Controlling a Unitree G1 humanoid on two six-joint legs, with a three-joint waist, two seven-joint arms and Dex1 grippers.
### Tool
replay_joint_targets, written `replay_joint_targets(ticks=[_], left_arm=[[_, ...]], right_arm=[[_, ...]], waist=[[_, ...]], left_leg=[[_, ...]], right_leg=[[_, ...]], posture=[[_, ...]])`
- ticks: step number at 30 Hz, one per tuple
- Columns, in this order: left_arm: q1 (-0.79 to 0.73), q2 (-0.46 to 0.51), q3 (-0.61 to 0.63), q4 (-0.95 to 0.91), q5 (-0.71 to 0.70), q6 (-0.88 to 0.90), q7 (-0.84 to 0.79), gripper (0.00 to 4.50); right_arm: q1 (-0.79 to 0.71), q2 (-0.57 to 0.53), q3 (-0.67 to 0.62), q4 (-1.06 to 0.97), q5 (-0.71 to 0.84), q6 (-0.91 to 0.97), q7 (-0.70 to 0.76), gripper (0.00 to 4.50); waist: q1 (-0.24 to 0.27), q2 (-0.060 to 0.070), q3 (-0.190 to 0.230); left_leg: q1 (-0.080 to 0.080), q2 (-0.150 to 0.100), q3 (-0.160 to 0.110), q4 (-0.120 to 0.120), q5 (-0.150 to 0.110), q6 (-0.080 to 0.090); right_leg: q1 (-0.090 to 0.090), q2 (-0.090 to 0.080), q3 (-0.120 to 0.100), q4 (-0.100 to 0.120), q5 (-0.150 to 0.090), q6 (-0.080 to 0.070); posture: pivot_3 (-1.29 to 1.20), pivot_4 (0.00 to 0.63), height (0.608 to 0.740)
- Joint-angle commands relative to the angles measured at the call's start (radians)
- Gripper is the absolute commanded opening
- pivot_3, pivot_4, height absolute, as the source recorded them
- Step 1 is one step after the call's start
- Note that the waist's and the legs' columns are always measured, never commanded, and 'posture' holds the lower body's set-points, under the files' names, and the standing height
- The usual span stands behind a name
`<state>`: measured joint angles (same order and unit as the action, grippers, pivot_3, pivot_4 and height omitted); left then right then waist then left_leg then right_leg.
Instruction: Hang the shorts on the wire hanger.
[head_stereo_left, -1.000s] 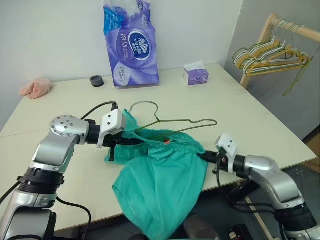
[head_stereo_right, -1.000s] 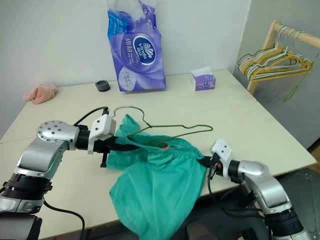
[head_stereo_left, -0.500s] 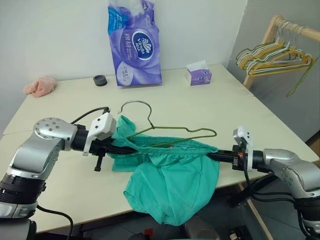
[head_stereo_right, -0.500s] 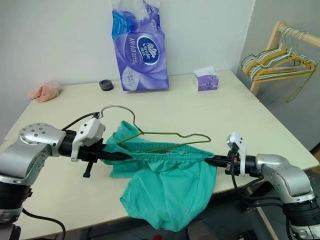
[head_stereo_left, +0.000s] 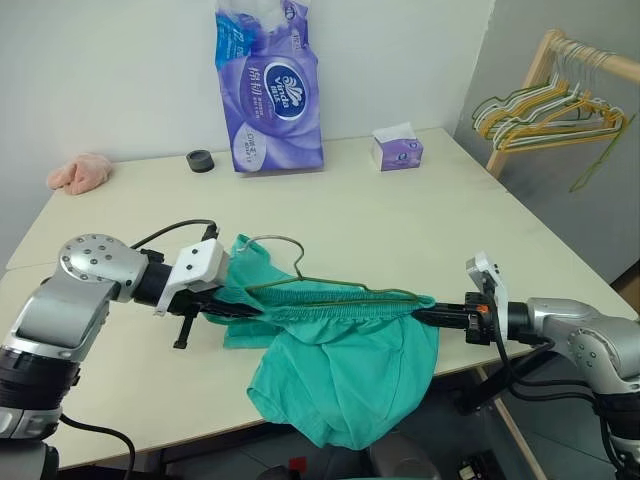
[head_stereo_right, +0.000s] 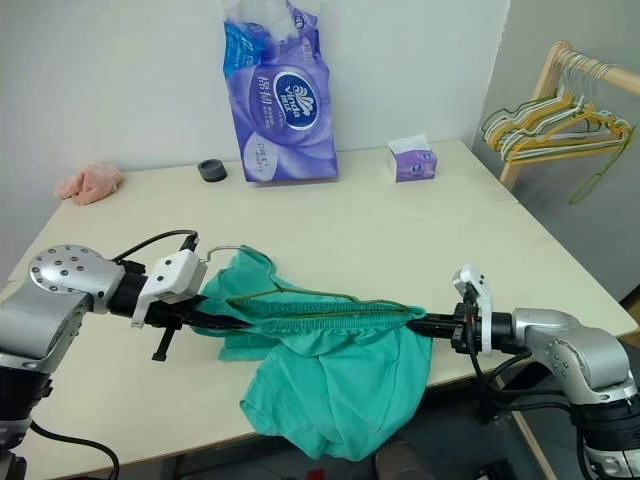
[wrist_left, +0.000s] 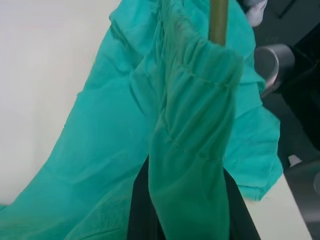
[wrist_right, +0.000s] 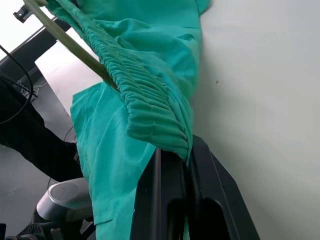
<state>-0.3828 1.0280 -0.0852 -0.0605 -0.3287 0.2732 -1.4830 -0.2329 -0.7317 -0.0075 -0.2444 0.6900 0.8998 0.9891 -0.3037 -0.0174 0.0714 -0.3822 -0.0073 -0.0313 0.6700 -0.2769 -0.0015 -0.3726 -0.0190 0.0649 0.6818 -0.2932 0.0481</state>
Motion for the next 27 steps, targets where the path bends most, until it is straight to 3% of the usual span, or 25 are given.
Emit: replay_joint_targets(ticks=[1, 7, 15, 27], left_arm=[[-0.021, 0.006, 0.017, 0.049, 0.045, -0.030, 0.037, 0.00], [-0.048, -0.030, 0.017, 0.079, 0.049, -0.029, 0.074, 0.00], [-0.057, -0.057, 0.053, 0.033, -0.049, 0.135, 0.079, 0.00], [0.047, 0.035, 0.011, -0.009, 0.020, 0.043, 0.008, 0.00]], right_arm=[[0.000, -0.039, -0.020, -0.040, -0.009, -0.033, 0.020, 0.03], [0.020, -0.076, 0.021, -0.089, -0.033, -0.079, 0.050, 0.03], [0.052, -0.115, 0.068, -0.092, -0.092, -0.162, 0.088, 0.03], [-0.010, -0.111, 0.049, -0.066, -0.091, -0.163, 0.096, 0.03]], waist=[[0.000, 0.000, 0.000], [0.000, 0.000, 0.000], [0.000, 0.000, 0.000], [0.000, 0.000, 0.000]], left_leg=[[0.000, 0.000, 0.000, 0.000, 0.000, 0.000], [0.000, 0.000, 0.000, 0.000, 0.000, 0.000], [0.000, 0.000, 0.000, 0.000, 0.000, 0.000], [0.000, 0.000, 0.001, -0.001, 0.000, 0.000]], right_leg=[[0.000, 0.000, 0.000, 0.000, 0.000, 0.000], [0.000, 0.000, 0.000, 0.000, 0.000, 0.001], [0.000, 0.000, 0.000, 0.000, -0.002, 0.003], [0.000, 0.000, 0.001, -0.001, 0.000, 0.000]], posture=[[-0.33, 0.034, 0.740], [-0.33, 0.035, 0.740], [-0.33, 0.036, 0.740], [-0.33, 0.037, 0.740]])
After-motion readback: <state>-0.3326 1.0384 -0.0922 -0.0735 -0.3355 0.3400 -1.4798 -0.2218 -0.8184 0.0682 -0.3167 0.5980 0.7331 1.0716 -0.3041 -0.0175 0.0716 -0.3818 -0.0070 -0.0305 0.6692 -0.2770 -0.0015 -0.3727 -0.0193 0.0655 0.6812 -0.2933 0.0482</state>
